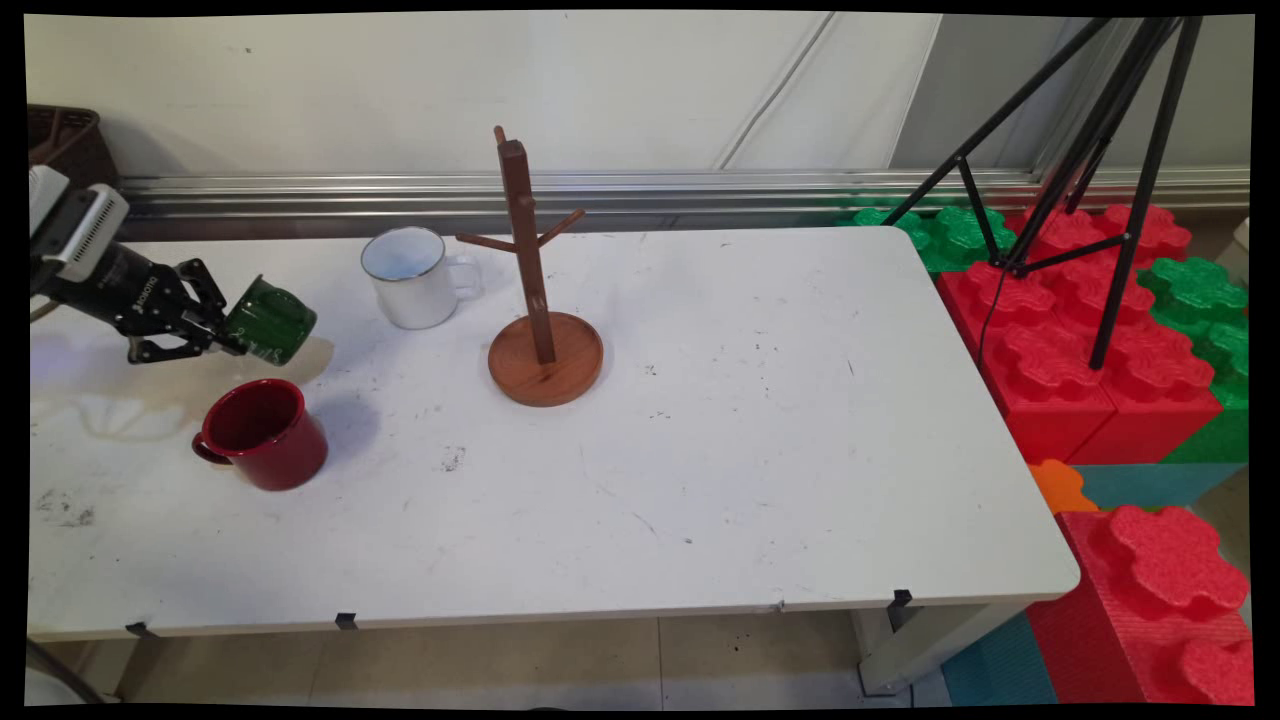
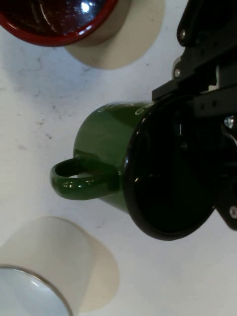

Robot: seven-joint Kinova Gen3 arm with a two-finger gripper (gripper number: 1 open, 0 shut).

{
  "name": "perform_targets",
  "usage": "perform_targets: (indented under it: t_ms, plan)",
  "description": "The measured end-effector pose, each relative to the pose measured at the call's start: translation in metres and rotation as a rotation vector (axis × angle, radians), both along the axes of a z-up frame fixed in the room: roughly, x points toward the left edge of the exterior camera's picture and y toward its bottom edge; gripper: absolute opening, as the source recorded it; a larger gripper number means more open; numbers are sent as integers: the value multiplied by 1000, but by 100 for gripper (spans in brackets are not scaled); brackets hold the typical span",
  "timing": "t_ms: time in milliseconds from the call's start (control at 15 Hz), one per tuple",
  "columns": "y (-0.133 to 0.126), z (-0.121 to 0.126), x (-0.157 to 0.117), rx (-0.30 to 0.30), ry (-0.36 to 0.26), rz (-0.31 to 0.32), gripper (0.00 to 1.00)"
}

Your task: Place the picked object on the table

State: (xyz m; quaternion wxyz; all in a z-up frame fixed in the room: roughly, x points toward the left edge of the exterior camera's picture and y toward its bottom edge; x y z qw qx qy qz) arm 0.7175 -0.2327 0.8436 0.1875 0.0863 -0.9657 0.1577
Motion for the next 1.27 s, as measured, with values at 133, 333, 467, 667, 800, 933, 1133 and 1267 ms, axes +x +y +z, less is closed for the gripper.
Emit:
perform_targets:
  t_ms: [133,333,467,667,800,933,1133,1267]
  plan:
    - [-2,-4,-1,-1,-16,-4,0]
    - [-4,-9,-2,-2,-39,-11,0]
    - [-5,-12,-3,-1,-51,-16,0]
    - [-6,-17,-4,-2,-72,-26,0]
    - [-7,-19,-5,-3,-80,-30,100]
    - [-8,-21,-6,-4,-86,-32,100]
    - [-11,-22,-7,-9,-94,-36,100]
    - [-12,-22,-8,-11,-94,-36,100]
